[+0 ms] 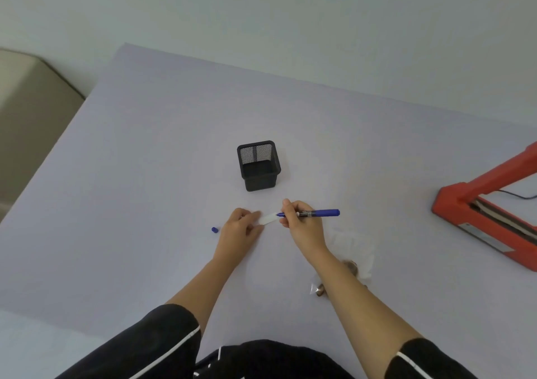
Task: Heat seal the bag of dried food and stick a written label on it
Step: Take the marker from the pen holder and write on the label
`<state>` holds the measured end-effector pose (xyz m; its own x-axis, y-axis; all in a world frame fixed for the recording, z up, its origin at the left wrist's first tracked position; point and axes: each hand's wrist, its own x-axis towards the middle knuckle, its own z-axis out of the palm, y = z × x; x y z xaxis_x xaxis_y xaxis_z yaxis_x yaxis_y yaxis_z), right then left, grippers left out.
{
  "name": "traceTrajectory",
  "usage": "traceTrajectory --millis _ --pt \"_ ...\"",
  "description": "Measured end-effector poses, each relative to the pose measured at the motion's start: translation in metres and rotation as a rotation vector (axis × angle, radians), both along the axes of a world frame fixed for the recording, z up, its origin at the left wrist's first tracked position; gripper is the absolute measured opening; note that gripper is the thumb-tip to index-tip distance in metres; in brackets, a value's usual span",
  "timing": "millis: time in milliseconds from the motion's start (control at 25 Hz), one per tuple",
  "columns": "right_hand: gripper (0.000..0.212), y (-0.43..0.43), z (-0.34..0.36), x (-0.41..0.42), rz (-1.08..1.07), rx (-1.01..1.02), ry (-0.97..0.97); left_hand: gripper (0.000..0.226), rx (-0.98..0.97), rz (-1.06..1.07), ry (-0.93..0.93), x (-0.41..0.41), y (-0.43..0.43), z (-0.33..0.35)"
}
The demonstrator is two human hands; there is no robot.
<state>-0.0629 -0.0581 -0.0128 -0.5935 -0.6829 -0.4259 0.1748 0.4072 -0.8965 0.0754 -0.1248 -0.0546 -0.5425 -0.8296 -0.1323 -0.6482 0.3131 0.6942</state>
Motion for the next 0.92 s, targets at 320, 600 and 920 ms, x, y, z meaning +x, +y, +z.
traceTrajectory --millis 320,600,920 --pt "0.028 -0.005 -0.023 0.015 0.029 0.063 0.056 0.020 -0.105 -0.048 0.065 0.001 -0.002 -0.012" --pt "0.034 -0.011 -0.034 0.017 -0.007 0.063 0.106 0.027 -0.269 -0.117 0.098 0.002 -0.005 -0.018" --pt "0.039 -0.023 -0.041 0.022 -0.024 -0.053 0.200 0.020 -0.168 -0.098 0.125 -0.002 -0.008 -0.014"
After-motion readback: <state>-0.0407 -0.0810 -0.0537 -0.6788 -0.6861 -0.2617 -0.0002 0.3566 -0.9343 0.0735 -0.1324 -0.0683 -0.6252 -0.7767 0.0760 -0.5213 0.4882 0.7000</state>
